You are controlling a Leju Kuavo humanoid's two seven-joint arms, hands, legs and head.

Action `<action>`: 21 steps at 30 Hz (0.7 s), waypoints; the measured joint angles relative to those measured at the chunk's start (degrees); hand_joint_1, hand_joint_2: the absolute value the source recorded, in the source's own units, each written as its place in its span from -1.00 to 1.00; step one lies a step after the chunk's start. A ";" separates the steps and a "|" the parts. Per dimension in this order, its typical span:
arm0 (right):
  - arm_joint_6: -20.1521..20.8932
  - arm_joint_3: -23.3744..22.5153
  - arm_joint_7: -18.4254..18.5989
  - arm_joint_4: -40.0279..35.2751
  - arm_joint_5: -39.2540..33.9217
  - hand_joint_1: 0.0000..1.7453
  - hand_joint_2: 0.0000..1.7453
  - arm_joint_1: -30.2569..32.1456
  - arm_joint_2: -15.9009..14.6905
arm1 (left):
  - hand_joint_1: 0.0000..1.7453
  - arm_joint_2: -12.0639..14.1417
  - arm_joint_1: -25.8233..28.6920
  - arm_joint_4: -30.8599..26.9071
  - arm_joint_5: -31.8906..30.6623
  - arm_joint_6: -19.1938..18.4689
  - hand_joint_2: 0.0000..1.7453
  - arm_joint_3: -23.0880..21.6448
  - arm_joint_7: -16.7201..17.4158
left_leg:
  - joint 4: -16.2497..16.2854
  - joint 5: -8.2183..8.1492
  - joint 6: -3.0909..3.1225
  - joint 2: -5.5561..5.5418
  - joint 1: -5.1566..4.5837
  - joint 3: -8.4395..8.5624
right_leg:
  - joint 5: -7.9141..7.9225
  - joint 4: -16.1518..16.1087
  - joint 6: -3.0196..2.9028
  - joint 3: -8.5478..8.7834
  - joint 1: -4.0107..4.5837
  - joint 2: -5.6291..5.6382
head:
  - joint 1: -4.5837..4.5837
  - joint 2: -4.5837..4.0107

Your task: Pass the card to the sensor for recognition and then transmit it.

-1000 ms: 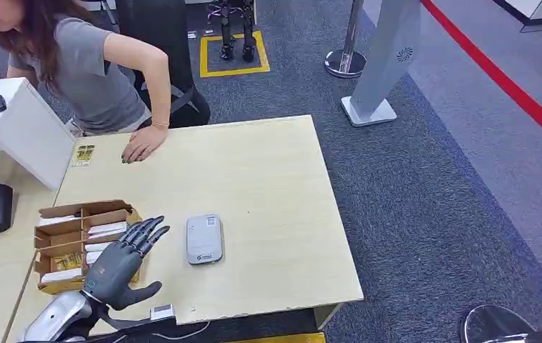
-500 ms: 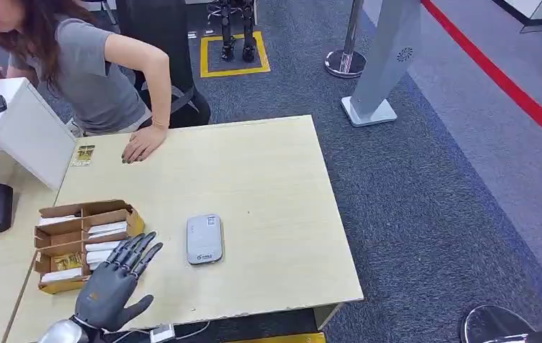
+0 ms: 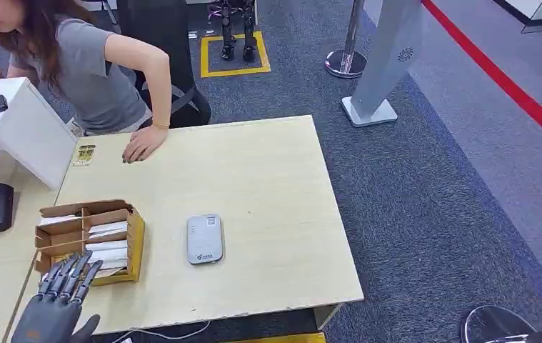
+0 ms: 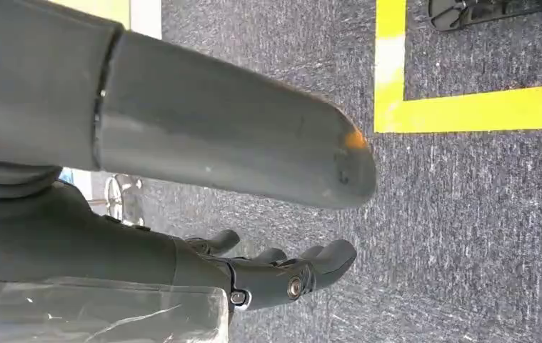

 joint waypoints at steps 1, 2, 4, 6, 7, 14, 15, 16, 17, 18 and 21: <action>0.00 0.11 0.00 0.00 0.09 -1.00 -1.00 0.01 0.00 | -1.00 0.18 0.78 -0.04 -0.11 0.02 1.00 1.00 0.54 | 0.00 0.00 0.00 0.00 0.00 0.00 | 0.00 0.00 0.00 0.00 0.00 0.00 | 0.00 0.02; 0.02 0.31 0.00 0.00 0.28 -1.00 -1.00 0.01 0.00 | -1.00 0.35 1.33 -0.04 -0.24 0.04 1.00 1.69 0.78 | 0.00 0.00 0.00 0.00 0.00 0.00 | 0.00 0.00 0.00 0.00 0.00 0.00 | 0.00 0.02; 0.02 0.76 0.00 0.00 0.74 -1.00 -1.00 0.00 0.00 | -1.00 0.55 2.05 0.00 -0.39 0.41 1.00 2.88 0.85 | 0.00 0.00 0.00 -0.02 0.00 0.00 | 0.00 0.00 0.00 0.02 0.00 -0.03 | -0.02 0.00; 0.09 0.98 0.02 0.00 0.96 -1.00 -1.00 -0.03 0.00 | -1.00 0.55 2.26 0.07 -0.33 0.70 1.00 3.84 0.83 | 0.00 0.00 0.00 -0.03 0.00 0.00 | 0.01 0.00 0.00 0.04 0.00 -0.05 | 0.00 0.00; 0.09 1.05 0.04 0.00 1.03 -1.00 -1.00 -0.03 0.00 | -1.00 0.55 2.28 0.18 -0.28 0.70 1.00 4.24 0.76 | 0.00 0.00 0.00 -0.04 0.00 0.00 | 0.01 0.00 0.00 0.05 0.00 -0.05 | 0.02 0.02; 0.20 1.73 0.09 0.00 1.79 -1.00 -1.00 -0.03 0.00 | -1.00 0.35 1.33 1.37 0.98 0.33 1.00 5.85 -1.99 | 0.01 0.00 0.00 -0.09 -0.01 0.01 | 0.01 -0.01 0.00 0.03 0.00 -0.09 | 0.00 0.00; 0.26 2.01 0.09 0.00 1.90 -1.00 -1.00 -0.04 0.00 | -1.00 0.13 0.41 1.97 1.40 0.31 1.00 6.14 -3.27 | 0.01 0.00 0.00 -0.11 -0.01 0.00 | 0.01 -0.01 0.00 0.04 0.00 -0.12 | 0.00 0.02; 0.24 2.29 0.09 0.00 1.92 -1.00 -1.00 -0.09 0.00 | -1.00 -0.15 -0.52 2.75 1.68 0.11 1.00 6.46 -4.50 | 0.01 0.00 0.00 -0.13 0.00 0.00 | 0.01 0.00 0.00 0.05 0.00 -0.12 | 0.02 0.02; 0.26 2.38 0.07 0.00 1.97 -1.00 -1.00 -0.16 0.00 | -1.00 -0.39 -1.22 3.26 1.82 0.00 1.00 6.64 -5.08 | 0.01 0.00 0.00 -0.12 0.00 0.01 | 0.01 0.00 0.00 0.05 0.00 -0.12 | 0.00 0.02; 0.26 2.40 0.07 0.00 1.99 -1.00 -1.00 -0.18 0.00 | -1.00 -0.57 -1.75 3.59 1.86 -0.02 1.00 6.77 -5.45 | 0.01 0.00 0.00 -0.10 0.00 0.02 | 0.02 0.00 -0.01 0.05 0.00 -0.11 | -0.02 0.00; 0.24 2.49 -0.02 0.00 2.01 -1.00 -1.00 -0.15 0.00 | -1.00 -1.18 -2.97 4.54 1.84 -0.07 1.00 6.97 -6.47 | 0.01 0.01 0.00 -0.10 0.00 0.02 | 0.02 0.00 -0.01 0.03 0.00 -0.10 | 0.00 0.02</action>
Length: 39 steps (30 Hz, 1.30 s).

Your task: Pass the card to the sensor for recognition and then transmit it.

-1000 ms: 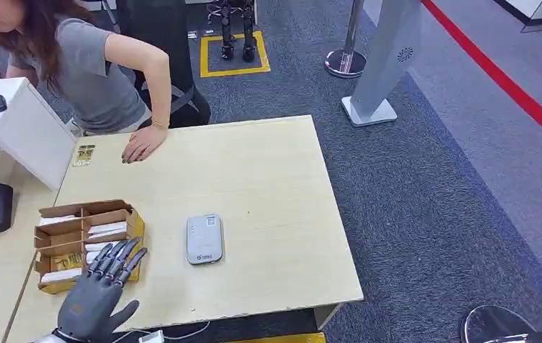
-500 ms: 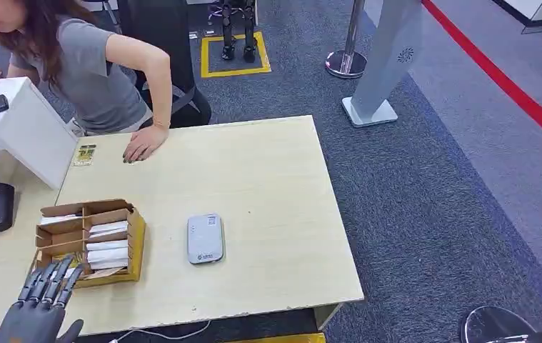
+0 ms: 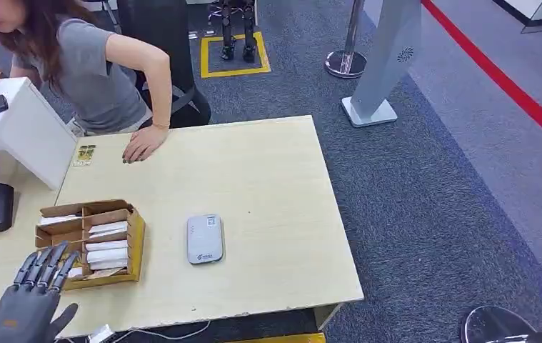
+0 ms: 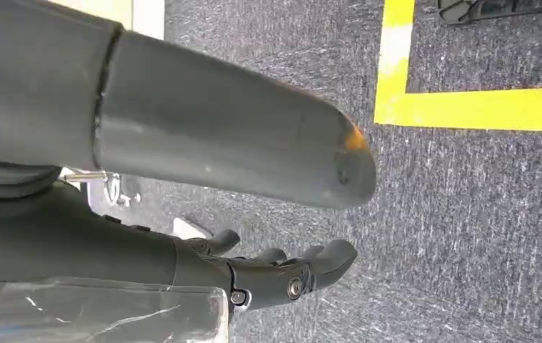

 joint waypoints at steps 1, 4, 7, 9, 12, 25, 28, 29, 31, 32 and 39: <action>0.00 0.04 -0.04 0.00 0.07 -1.00 -1.00 0.00 0.00 | -1.00 -0.18 -0.47 0.35 0.00 -0.13 1.00 0.07 -0.55 | 0.00 0.00 0.00 -0.01 0.00 0.00 | 0.00 0.00 0.00 0.00 0.00 0.00 | 0.00 0.00; -0.07 0.37 -0.09 0.00 0.46 -1.00 -1.00 -0.11 0.00 | -1.00 -1.25 -2.85 2.35 -0.31 -0.66 1.00 0.15 -2.52 | 0.00 0.00 0.00 -0.04 -0.01 -0.01 | 0.00 0.00 0.00 0.02 0.00 -0.03 | 0.00 -0.02; -0.09 0.76 0.02 0.00 0.57 -1.00 -1.00 -0.14 0.00 | -1.00 -2.62 -4.95 4.59 -0.61 -1.16 1.00 0.13 -3.35 | 0.00 0.00 0.00 -0.01 0.00 -0.01 | 0.02 0.00 -0.02 0.01 0.00 -0.01 | 0.00 0.00; -0.09 0.90 0.11 0.00 0.57 -1.00 -1.00 -0.12 0.00 | -1.00 -3.45 -5.84 5.56 -0.72 -1.40 1.00 0.13 -3.68 | 0.00 0.00 0.00 0.00 -0.01 -0.01 | 0.03 -0.01 -0.02 0.01 0.00 -0.01 | 0.00 -0.02; -0.15 1.18 0.28 0.00 0.57 -1.00 -1.00 -0.13 0.00 | -1.00 -4.42 -6.48 6.74 -0.85 -1.60 1.00 0.11 -3.70 | 0.01 0.00 0.00 0.00 -0.01 0.00 | 0.02 -0.01 -0.02 -0.01 0.00 0.01 | 0.00 -0.02; -0.33 1.33 -0.04 0.00 0.57 -1.00 -1.00 -0.13 0.00 | -1.00 -6.67 -7.28 8.57 -0.83 -2.51 1.00 -0.31 -3.77 | 0.01 0.00 0.00 0.01 -0.01 -0.01 | 0.02 -0.01 -0.02 -0.02 0.00 0.03 | 0.02 0.00; -0.33 1.33 -0.11 0.00 0.61 -1.00 -1.00 -0.13 0.00 | -1.00 -6.99 -7.30 8.79 -0.83 -2.49 1.00 -0.46 -3.76 | 0.01 0.00 0.00 0.01 -0.01 -0.01 | 0.02 -0.01 -0.02 -0.02 0.00 0.03 | 0.00 0.00; -0.33 1.33 -0.11 0.00 0.66 -1.00 -1.00 -0.13 0.00 | -1.00 -7.06 -7.30 8.81 -0.83 -2.47 1.00 -0.50 -3.76 | 0.01 0.00 0.00 0.01 -0.01 -0.01 | 0.02 -0.01 -0.02 -0.02 0.00 0.04 | 0.00 -0.02; -0.33 1.33 -0.11 0.00 0.66 -1.00 -1.00 -0.14 0.00 | -1.00 -7.19 -7.30 8.81 -0.85 -2.47 1.00 -0.61 -3.76 | 0.01 0.00 0.00 0.01 -0.01 -0.01 | 0.02 -0.01 -0.02 -0.02 0.00 0.03 | 0.00 0.00; -0.33 1.33 -0.11 0.00 0.66 -1.00 -1.00 -0.14 0.00 | -1.00 -7.19 -7.30 8.81 -0.85 -2.47 1.00 -0.70 -3.76 | 0.01 0.00 0.00 0.01 -0.01 -0.01 | 0.02 -0.01 -0.02 -0.02 0.00 0.04 | 0.02 0.00; -0.33 1.35 -0.11 0.00 0.90 -1.00 -1.00 -0.13 0.00 | -1.00 -7.50 -7.45 8.83 -0.85 -2.36 1.00 -1.22 -3.83 | 0.01 0.00 0.00 0.01 -0.01 -0.01 | 0.02 -0.01 -0.02 -0.02 0.00 0.04 | 0.00 -0.02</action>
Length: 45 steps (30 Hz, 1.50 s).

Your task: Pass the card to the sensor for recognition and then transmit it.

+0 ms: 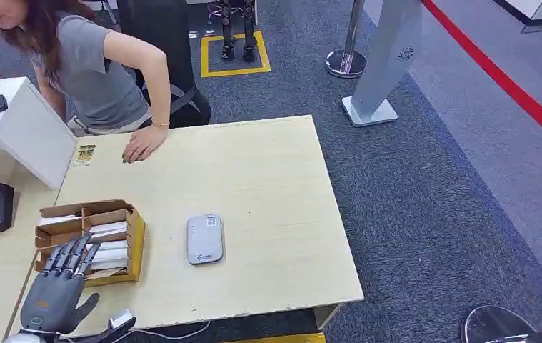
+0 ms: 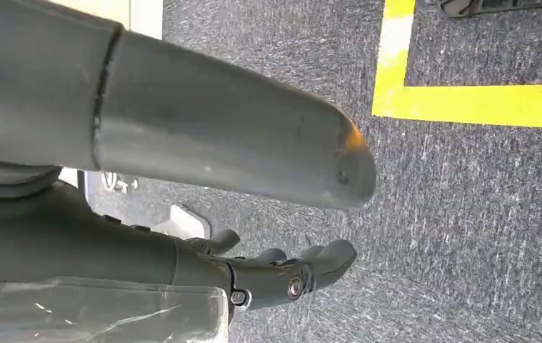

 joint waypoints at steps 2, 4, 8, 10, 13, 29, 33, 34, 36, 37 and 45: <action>0.00 0.00 0.00 0.00 0.00 -1.00 -1.00 0.00 -0.02 | -1.00 -0.22 -0.28 0.22 -0.04 0.00 1.00 -0.17 -0.02 | 0.00 0.00 0.00 0.00 0.00 0.00 | 0.00 0.00 0.00 0.00 0.00 0.00 | 0.00 0.02; 0.00 0.00 -0.07 0.00 0.00 -1.00 -1.00 0.00 -0.04 | -1.00 -0.42 -0.69 0.42 -0.22 0.00 1.00 -0.61 -0.15 | 0.00 0.00 0.00 0.00 0.00 0.00 | 0.00 0.00 0.00 0.01 0.00 0.00 | 0.02 0.02; 0.00 0.00 -0.07 0.00 0.00 -1.00 -1.00 0.00 -0.11 | -1.00 -0.87 -1.20 0.74 -0.37 0.00 1.00 -0.96 -0.31 | 0.00 0.00 0.00 0.00 0.00 0.00 | 0.00 0.00 0.00 0.01 0.00 0.00 | 0.00 0.02; 0.00 0.00 -0.07 0.00 0.00 -1.00 -1.00 0.00 -0.13 | -1.00 -1.07 -1.52 0.94 -0.37 0.00 1.00 -1.01 -0.33 | 0.00 0.00 0.00 0.00 0.00 0.00 | 0.00 0.00 0.00 0.01 0.00 0.00 | 0.00 0.00; 0.00 0.00 -0.07 -0.02 0.02 -1.00 -1.00 -0.01 -0.15 | -1.00 -1.33 -1.88 1.16 -0.44 0.00 1.00 -1.16 -0.33 | 0.00 0.00 0.00 0.00 0.00 0.00 | 0.00 0.00 0.00 0.01 0.00 0.00 | 0.00 0.02; 0.00 0.15 -0.24 0.00 0.17 -1.00 -1.00 0.00 -0.22 | -1.00 -2.43 -2.93 2.38 -0.61 0.00 1.00 -2.49 -0.35 | 0.00 0.00 0.00 0.00 0.00 0.00 | 0.00 0.00 0.00 0.00 0.00 0.01 | 0.00 0.02; 0.02 0.26 -0.24 0.00 0.17 -1.00 -1.00 0.00 -0.22 | -1.00 -2.67 -2.97 2.51 -0.77 0.18 1.00 -2.73 -0.37 | 0.01 0.00 0.00 0.00 0.00 0.00 | 0.00 0.00 0.00 0.00 0.00 0.01 | 0.00 0.02; 0.02 0.28 -0.24 -0.02 0.20 -1.00 -1.00 -0.01 -0.22 | -1.00 -2.73 -2.97 2.51 -0.81 0.20 1.00 -2.84 -0.37 | 0.01 0.00 0.00 0.00 0.00 0.00 | 0.00 0.00 0.00 0.00 0.00 0.01 | 0.00 0.02; 0.02 0.31 -0.24 0.00 0.20 -1.00 -1.00 -0.01 -0.22 | -1.00 -2.80 -3.00 2.51 -0.81 0.22 1.00 -2.99 -0.39 | 0.01 0.00 0.00 0.00 0.00 0.00 | 0.00 0.00 0.00 0.00 0.00 0.01 | 0.00 0.02; 0.02 0.31 -0.24 0.00 0.20 -1.00 -1.00 0.00 -0.22 | -1.00 -2.80 -3.01 2.51 -0.83 0.24 1.00 -3.06 -0.41 | 0.01 0.00 0.00 0.00 0.00 0.00 | 0.00 0.00 0.00 0.00 0.00 0.01 | 0.00 0.02; 0.02 0.33 -0.28 -0.02 0.20 -1.00 -1.00 0.00 -0.22 | 1.00 -3.02 -3.04 2.51 -0.83 0.37 1.00 -3.50 -0.42 | 0.00 0.00 0.00 0.00 0.00 0.00 | 0.00 0.00 0.00 0.00 0.00 0.01 | 0.00 0.00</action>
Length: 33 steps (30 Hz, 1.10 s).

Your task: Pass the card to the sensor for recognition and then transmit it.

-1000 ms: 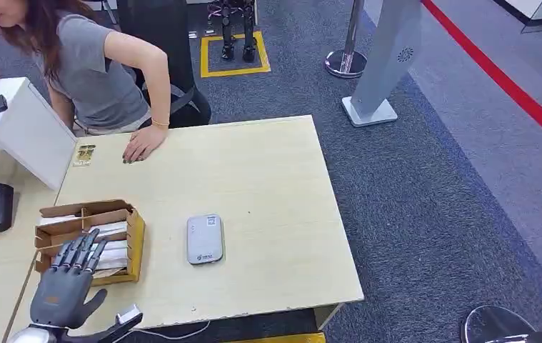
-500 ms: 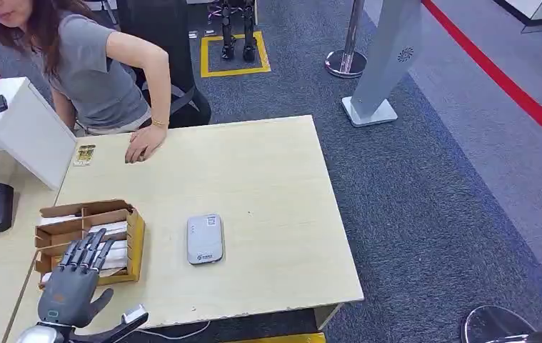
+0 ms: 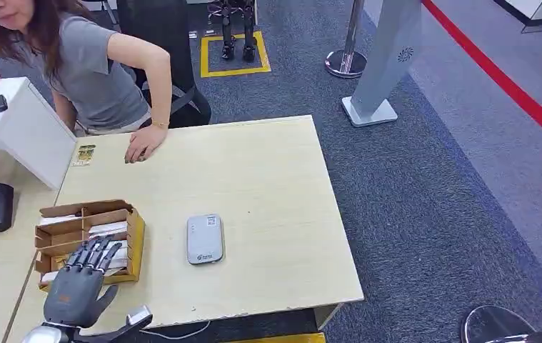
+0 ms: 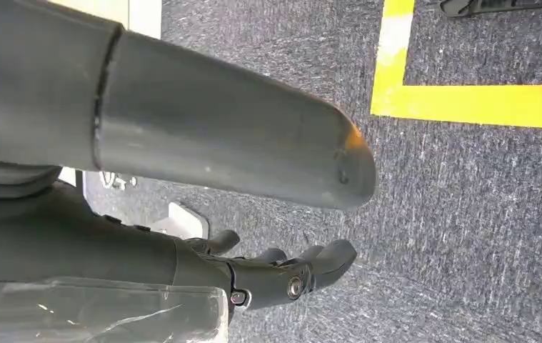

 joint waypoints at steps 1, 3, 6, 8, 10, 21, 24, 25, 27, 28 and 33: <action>0.00 0.00 -0.02 0.02 0.00 -1.00 -1.00 0.00 0.00 | 1.00 0.00 0.00 0.00 0.02 0.00 1.00 -0.04 -0.02 | 0.00 0.00 0.00 0.00 0.00 0.00 | 0.00 0.00 0.00 0.00 0.00 0.00 | 0.00 0.00; 0.00 0.02 -0.07 0.02 0.00 -1.00 -1.00 0.00 0.00 | 1.00 0.00 -0.01 0.04 0.04 0.00 1.00 -0.09 -0.04 | 0.00 0.00 0.00 0.00 0.00 0.00 | 0.00 0.00 0.00 0.00 0.00 0.00 | 0.00 0.00; 0.00 0.04 -0.04 0.02 0.00 -1.00 -1.00 0.00 0.00 | 1.00 0.00 -0.01 0.26 0.04 0.02 1.00 -0.17 -0.04 | 0.00 0.00 0.00 0.00 0.00 0.00 | 0.00 0.00 0.00 0.00 0.00 0.00 | 0.00 0.02; -0.02 0.04 -0.04 0.00 0.02 -1.00 -1.00 0.00 0.00 | 1.00 0.00 -0.01 0.30 0.04 0.04 1.00 -0.20 -0.04 | 0.00 0.00 0.00 0.00 0.00 0.00 | 0.00 0.00 0.00 0.00 0.00 0.00 | 0.00 0.02; -0.02 0.04 -0.04 0.02 0.02 -1.00 -1.00 0.00 0.00 | 1.00 0.00 -0.01 0.31 0.04 0.13 1.00 -0.22 -0.04 | 0.00 0.00 0.00 0.00 0.00 0.00 | 0.00 0.00 0.00 0.00 0.00 0.00 | 0.00 0.02; -0.09 0.02 0.31 0.00 0.02 -1.00 -1.00 0.02 0.00 | 1.00 -0.02 -0.40 0.33 0.04 0.72 1.00 -0.26 -0.04 | 0.00 0.00 0.00 0.00 0.00 0.00 | 0.00 0.00 0.00 0.00 0.00 0.00 | 0.00 0.00; -0.11 0.04 0.39 0.00 0.00 -1.00 -1.00 0.01 0.00 | 1.00 -0.02 -0.39 0.33 0.04 0.72 1.00 -0.31 -0.04 | 0.00 0.00 0.00 0.00 0.00 0.00 | 0.00 0.00 0.00 0.00 0.00 0.00 | 0.00 0.02; -0.11 0.04 0.39 0.00 0.00 -1.00 -1.00 0.01 0.00 | 1.00 -0.02 -0.39 0.33 0.04 0.74 1.00 -0.31 -0.04 | 0.00 0.00 0.00 0.00 0.00 0.00 | 0.00 0.00 0.00 0.00 0.00 0.00 | 0.00 0.00; -0.11 0.02 0.42 0.00 0.00 -1.00 -1.00 0.01 0.00 | 1.00 -0.02 -0.39 0.33 0.04 0.74 1.00 -0.33 -0.04 | 0.00 0.00 0.00 0.00 0.00 0.00 | 0.00 0.00 0.00 0.00 0.00 0.00 | 0.00 0.02; -0.11 0.02 0.42 0.00 0.02 -1.00 -1.00 0.01 0.00 | 1.00 -0.02 -0.39 0.33 0.04 0.77 1.00 -0.35 -0.04 | 0.00 0.00 0.00 0.00 0.00 0.00 | 0.00 0.00 0.00 0.00 0.00 0.00 | 0.00 0.02; -0.11 0.04 0.48 0.00 0.11 -1.00 -1.00 0.01 -0.02 | 1.00 -0.30 -0.46 0.35 0.04 0.79 1.00 -0.37 -0.04 | 0.00 0.00 0.00 0.00 0.00 0.00 | 0.00 0.00 0.00 0.00 0.00 0.00 | 0.00 0.00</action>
